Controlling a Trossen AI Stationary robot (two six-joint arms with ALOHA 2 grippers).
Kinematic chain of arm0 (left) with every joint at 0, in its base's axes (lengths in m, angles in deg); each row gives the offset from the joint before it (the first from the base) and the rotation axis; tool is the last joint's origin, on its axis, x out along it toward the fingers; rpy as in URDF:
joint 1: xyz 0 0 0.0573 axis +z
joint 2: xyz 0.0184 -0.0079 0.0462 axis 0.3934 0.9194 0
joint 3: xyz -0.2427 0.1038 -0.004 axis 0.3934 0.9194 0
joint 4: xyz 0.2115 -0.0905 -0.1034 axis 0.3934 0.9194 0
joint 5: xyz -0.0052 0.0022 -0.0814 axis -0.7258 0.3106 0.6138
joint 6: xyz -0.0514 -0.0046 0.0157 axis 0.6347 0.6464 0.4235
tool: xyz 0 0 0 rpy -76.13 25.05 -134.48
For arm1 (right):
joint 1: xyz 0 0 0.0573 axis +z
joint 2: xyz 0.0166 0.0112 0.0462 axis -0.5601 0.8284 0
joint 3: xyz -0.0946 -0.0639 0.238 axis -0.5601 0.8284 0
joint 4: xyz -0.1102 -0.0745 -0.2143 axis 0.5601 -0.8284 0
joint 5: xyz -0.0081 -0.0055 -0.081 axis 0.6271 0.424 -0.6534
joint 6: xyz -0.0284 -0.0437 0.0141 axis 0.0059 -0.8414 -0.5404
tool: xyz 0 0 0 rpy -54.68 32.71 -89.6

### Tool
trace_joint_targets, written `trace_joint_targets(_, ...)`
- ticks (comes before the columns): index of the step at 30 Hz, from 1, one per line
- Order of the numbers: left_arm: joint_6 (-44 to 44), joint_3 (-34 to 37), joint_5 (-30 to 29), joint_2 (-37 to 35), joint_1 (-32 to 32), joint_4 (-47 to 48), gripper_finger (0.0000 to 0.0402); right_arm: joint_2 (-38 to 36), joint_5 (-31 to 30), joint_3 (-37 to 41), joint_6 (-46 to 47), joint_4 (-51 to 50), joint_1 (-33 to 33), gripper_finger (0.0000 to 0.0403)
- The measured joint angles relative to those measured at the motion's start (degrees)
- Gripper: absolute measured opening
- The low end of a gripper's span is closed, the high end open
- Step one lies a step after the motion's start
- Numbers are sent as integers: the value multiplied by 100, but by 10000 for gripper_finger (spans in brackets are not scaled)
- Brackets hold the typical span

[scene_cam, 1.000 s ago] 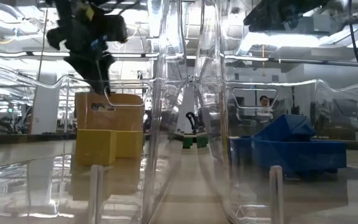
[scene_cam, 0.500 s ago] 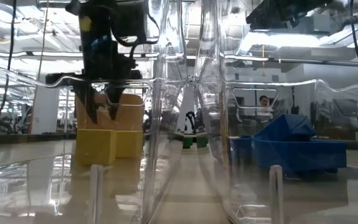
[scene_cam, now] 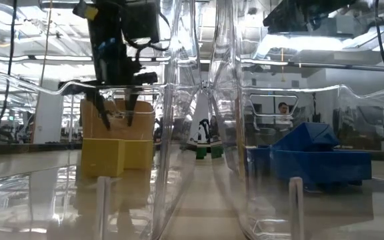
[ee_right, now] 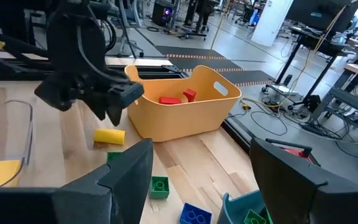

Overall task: Sort blocks
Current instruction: Put the yellow block into the left transparent bin

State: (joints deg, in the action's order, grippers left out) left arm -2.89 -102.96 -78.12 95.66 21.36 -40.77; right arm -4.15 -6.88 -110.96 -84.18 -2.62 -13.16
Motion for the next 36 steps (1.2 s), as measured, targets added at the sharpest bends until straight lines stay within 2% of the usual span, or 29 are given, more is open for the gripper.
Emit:
trace_joint_targets(5,-1394,168,77,0,6,60,191,0,0,0,0,-26,0,282)
trace_joint_targets(11,-3521,530,211,0,46,-64,193,0,23,0,0,-50,0,282)
trace_joint_targets(16,-3609,630,-77,2,47,-652,193,0,24,0,28,-57,0,282)
trace_joint_targets(26,-3920,630,-111,2,94,-973,193,0,28,0,52,-52,0,282)
trace_joint_targets(36,-5260,630,-28,2,426,-1949,193,0,28,0,48,-51,-4,282)
